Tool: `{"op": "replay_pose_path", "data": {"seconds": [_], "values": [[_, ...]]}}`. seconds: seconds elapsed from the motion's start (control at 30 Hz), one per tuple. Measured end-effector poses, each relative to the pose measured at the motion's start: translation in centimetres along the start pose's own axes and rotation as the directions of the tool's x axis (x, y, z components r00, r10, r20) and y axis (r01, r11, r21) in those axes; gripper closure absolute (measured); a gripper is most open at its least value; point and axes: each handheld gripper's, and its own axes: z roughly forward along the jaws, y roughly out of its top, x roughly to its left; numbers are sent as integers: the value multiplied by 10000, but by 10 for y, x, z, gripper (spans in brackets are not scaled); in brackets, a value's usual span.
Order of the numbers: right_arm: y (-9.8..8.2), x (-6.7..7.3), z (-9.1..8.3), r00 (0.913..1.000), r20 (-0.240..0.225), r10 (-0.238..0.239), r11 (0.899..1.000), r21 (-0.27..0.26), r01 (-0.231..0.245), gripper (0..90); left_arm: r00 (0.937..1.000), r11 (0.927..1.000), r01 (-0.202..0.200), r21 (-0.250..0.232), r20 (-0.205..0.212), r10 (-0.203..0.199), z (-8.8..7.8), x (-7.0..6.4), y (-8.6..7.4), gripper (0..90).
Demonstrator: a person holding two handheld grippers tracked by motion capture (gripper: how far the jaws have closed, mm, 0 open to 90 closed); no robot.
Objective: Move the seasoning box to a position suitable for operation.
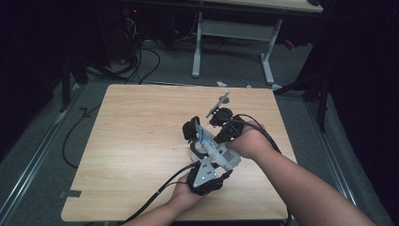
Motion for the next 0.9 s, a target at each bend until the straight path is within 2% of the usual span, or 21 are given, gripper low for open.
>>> {"op": "replay_pose_path", "data": {"seconds": [0.9], "values": [[3, -1, 1, 9999, 89, -58, 10000, 21, 58, 900, 9998, 9998, 201, -80, 17, -201, 1, 2, 1, 601]]}}
